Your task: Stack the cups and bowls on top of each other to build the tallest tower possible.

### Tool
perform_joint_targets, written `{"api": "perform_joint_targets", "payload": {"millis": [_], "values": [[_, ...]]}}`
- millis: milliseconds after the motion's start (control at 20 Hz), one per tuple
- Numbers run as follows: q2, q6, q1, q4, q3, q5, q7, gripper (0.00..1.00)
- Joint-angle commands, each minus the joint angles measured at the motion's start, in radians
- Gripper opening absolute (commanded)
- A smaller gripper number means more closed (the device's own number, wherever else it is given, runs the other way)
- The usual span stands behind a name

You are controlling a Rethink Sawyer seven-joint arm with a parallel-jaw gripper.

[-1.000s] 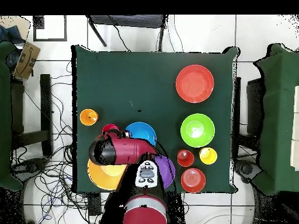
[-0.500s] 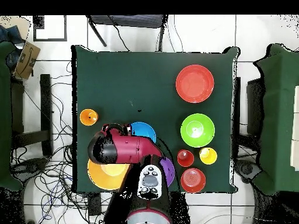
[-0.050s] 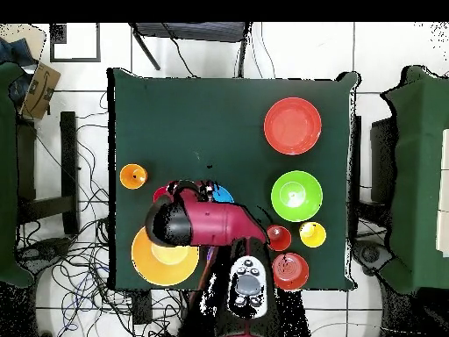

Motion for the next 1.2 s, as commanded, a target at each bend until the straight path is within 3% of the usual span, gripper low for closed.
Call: {"api": "perform_joint_targets", "payload": {"millis": [50, 400, 750, 1200], "values": [[0.079, 0.067, -0.070, -0.062, 0.056, -0.135, -0.060, 1.00], [0.102, 0.063, -0.152, -0.073, 0.116, -0.203, -0.071, 1.00], [0.073, 0.180, -0.226, -0.082, 0.199, -0.205, -0.100, 1.00], [0.061, 0.196, -0.326, -0.075, 0.278, -0.243, -0.141, 1.00]]}}
